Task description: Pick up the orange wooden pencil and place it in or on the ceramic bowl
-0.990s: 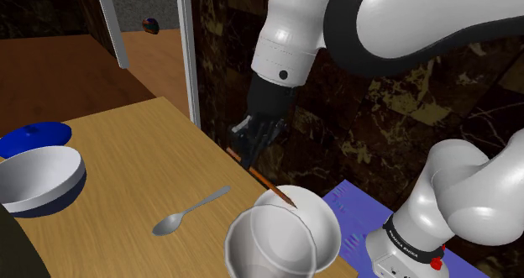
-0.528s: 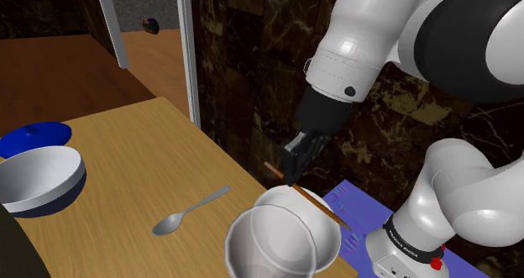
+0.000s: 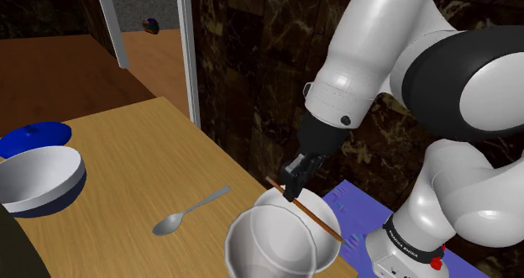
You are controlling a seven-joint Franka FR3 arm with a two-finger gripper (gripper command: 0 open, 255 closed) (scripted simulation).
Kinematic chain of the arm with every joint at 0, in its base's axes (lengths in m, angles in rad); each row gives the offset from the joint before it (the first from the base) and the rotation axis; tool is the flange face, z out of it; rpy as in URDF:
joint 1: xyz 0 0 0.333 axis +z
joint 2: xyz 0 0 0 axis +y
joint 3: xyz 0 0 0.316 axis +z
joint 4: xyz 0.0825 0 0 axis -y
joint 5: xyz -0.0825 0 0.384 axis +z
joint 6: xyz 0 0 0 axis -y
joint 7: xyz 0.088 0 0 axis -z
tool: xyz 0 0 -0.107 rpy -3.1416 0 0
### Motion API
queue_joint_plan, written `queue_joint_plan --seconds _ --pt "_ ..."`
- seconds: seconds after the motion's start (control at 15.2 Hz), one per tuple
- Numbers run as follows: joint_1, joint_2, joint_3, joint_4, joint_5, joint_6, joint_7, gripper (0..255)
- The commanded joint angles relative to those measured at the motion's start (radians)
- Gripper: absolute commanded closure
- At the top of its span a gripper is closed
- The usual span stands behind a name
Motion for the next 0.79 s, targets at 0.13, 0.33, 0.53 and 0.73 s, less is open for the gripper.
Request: queue_joint_plan --seconds 0.13,0.33,0.53,0.73 --pt "0.007 0.015 0.014 -0.044 0.018 0.059 -0.011 255" --pt "0.012 0.031 0.024 -0.075 0.032 0.105 -0.021 255" --pt "0.015 0.042 0.030 -0.091 0.041 0.131 -0.026 255" --pt "0.015 0.042 0.030 -0.091 0.041 0.131 -0.026 255"
